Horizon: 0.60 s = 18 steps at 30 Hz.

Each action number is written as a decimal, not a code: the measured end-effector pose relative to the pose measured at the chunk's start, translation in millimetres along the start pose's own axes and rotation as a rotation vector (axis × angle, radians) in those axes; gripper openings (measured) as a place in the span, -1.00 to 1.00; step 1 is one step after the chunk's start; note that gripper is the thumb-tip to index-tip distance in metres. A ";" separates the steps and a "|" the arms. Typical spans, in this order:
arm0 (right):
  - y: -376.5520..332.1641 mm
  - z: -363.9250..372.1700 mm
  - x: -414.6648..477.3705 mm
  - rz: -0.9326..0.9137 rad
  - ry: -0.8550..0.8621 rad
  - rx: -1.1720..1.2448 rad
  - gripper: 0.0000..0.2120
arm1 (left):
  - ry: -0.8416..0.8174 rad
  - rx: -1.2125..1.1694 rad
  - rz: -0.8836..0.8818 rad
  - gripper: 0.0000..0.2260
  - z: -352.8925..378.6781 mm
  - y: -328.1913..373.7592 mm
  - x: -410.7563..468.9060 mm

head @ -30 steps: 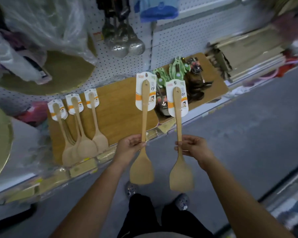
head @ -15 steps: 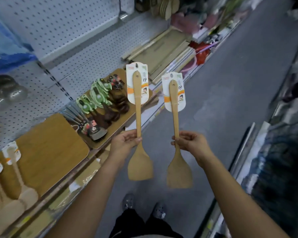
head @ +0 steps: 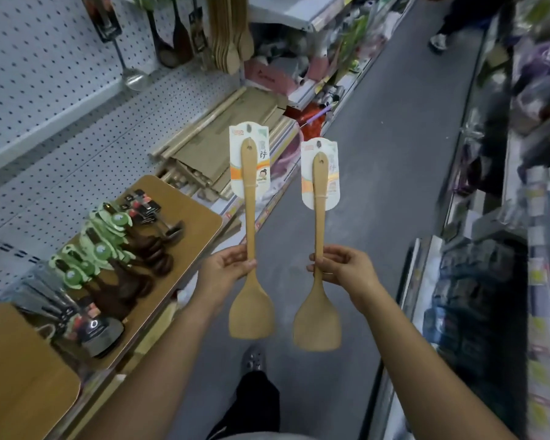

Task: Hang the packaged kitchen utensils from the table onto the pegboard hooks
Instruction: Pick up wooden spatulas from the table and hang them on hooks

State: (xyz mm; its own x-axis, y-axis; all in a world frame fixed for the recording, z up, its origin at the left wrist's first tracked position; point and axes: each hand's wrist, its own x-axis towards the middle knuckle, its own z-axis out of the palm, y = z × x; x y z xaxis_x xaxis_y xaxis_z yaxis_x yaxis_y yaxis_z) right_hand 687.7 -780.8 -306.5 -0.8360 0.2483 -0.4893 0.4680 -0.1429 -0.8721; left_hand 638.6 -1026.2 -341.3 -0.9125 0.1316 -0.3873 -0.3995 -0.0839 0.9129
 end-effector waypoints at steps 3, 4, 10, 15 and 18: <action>-22.4 -10.3 34.6 0.007 0.030 0.007 -0.82 | -0.044 -0.009 -0.002 -0.72 13.5 11.6 35.1; -31.0 -12.8 45.7 0.006 0.034 0.005 -0.82 | -0.052 -0.008 -0.003 -0.72 17.6 16.0 46.7; -74.8 -33.0 108.5 0.011 0.045 0.018 -0.81 | -0.006 -0.021 -0.031 -0.75 48.6 42.7 106.9; -101.9 -59.3 174.5 0.012 -0.005 0.008 -0.83 | 0.032 -0.010 -0.006 -0.76 82.6 61.0 155.5; -121.4 -84.0 221.7 0.013 -0.053 -0.002 -0.82 | 0.067 -0.005 0.006 -0.76 114.0 71.3 188.1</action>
State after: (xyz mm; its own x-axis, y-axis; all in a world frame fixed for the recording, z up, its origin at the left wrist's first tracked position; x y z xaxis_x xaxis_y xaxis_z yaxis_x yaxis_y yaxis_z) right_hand 469.6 -627.9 -309.3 -0.8441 0.1950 -0.4994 0.4791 -0.1439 -0.8659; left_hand 448.4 -894.9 -334.3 -0.9186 0.0643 -0.3899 -0.3944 -0.0890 0.9146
